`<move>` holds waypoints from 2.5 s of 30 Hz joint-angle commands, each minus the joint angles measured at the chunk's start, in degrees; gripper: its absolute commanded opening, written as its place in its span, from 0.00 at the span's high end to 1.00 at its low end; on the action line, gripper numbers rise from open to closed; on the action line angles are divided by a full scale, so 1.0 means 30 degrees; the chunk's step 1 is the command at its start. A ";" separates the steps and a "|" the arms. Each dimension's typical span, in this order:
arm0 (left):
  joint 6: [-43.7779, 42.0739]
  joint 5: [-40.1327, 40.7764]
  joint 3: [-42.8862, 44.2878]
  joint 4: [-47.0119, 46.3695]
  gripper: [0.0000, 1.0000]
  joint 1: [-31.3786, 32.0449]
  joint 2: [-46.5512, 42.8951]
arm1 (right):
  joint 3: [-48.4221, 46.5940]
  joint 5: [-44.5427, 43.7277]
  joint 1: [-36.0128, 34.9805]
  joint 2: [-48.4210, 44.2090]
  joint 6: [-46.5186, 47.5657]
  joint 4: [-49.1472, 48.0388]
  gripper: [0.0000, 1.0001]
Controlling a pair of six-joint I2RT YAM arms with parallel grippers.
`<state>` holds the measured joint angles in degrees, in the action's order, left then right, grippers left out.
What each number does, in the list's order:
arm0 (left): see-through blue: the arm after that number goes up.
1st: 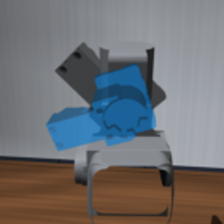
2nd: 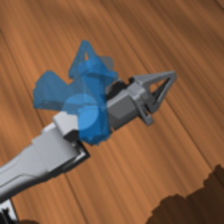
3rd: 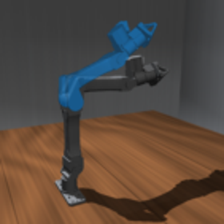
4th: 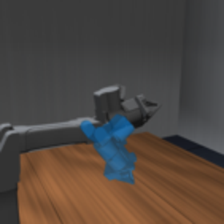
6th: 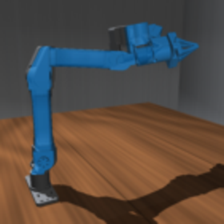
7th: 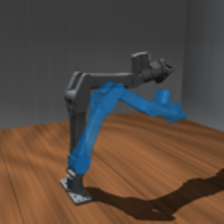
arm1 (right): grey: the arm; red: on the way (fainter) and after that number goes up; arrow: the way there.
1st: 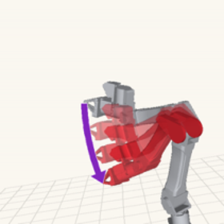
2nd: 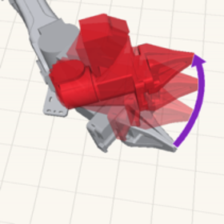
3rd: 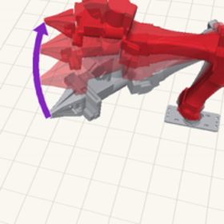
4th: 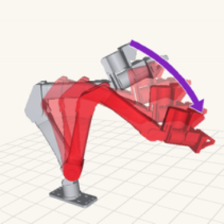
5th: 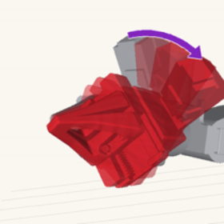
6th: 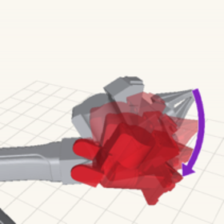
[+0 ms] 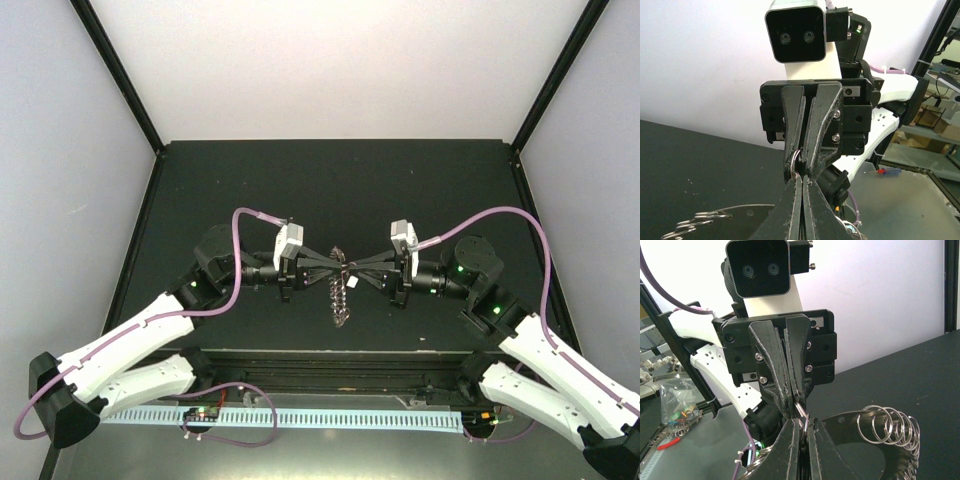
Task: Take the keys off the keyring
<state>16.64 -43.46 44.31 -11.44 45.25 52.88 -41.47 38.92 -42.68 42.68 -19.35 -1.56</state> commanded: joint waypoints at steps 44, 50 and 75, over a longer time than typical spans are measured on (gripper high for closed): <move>-0.0791 0.3471 0.0152 0.1503 0.99 0.0095 -0.0699 | -0.0560 0.2066 0.0222 -0.0866 -0.0639 -0.2762 0.99; -0.0948 0.0381 0.0221 0.1493 0.98 0.0092 -0.1308 | -0.0862 0.2162 0.0221 -0.1361 -0.0263 -0.1807 0.99; -0.6140 -0.2060 0.3539 0.9331 0.99 0.0247 -0.1434 | -0.4633 0.5873 0.0598 0.1477 -0.1714 0.1262 0.99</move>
<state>4.54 -50.09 53.15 5.50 46.46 50.57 -51.57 55.75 -42.26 47.72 -21.61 5.87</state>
